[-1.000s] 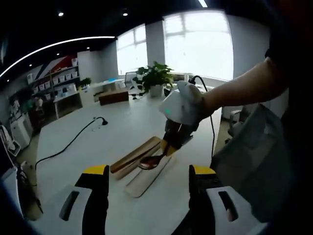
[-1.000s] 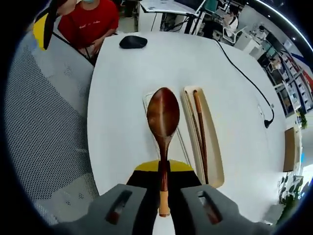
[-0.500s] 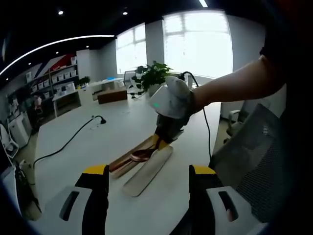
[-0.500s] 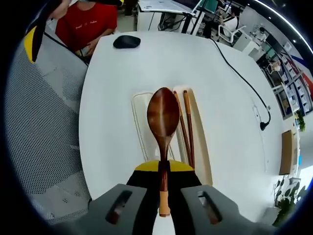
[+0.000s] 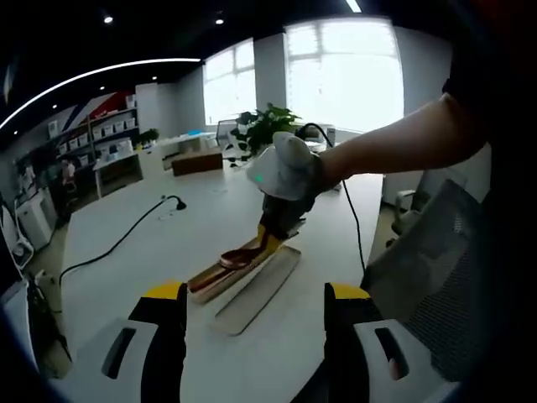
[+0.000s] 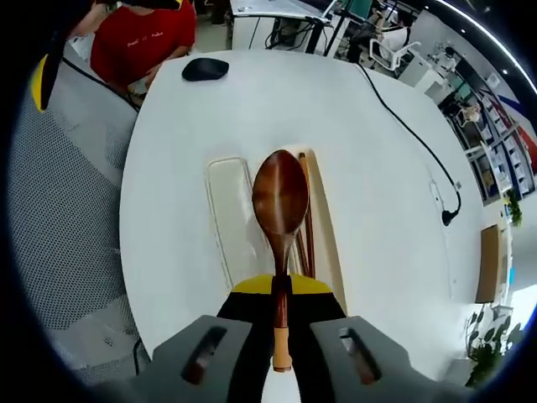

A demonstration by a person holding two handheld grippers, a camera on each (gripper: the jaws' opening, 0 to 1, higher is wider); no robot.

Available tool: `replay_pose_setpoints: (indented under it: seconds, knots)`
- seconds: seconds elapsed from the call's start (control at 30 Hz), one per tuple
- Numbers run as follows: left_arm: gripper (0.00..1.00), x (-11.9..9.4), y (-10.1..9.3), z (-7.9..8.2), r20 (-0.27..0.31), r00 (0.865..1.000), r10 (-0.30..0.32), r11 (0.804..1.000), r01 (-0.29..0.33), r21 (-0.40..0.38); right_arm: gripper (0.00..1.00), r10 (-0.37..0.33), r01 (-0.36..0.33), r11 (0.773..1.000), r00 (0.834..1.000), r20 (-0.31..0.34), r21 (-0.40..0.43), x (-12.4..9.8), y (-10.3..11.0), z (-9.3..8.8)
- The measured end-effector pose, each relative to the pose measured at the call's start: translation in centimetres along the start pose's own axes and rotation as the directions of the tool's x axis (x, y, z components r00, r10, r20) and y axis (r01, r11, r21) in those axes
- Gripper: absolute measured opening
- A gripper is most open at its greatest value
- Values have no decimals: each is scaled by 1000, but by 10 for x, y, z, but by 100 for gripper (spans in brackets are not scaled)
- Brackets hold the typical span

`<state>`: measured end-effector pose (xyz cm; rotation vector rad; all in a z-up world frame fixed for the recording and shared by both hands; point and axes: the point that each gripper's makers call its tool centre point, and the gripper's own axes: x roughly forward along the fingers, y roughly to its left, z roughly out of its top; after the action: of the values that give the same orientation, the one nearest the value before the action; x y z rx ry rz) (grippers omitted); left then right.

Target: Arrange the utensils inside the cutlery case until each visible utensil rests in its matching compartment.

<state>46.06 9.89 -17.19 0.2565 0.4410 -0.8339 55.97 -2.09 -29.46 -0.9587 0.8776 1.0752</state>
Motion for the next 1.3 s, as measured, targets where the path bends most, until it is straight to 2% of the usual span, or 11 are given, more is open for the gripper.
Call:
replay_pose_setpoints:
  seconds: [0.47,0.9,1.3]
  knots:
    - [68,3,1,-5,-19,1000,-9,1000,8,-18,1,17,-19,998,999,-39,-53,31,-25,12]
    - [68,4,-2,-11,-36,999,-24,999,22,-41,1,44,-49,997,996,-78,-63,53,-28,9]
    - [68,5,-3,-14,-52,998,-32,999,30,-39,1,62,-69,994,994,-86,-80,67,-28,16]
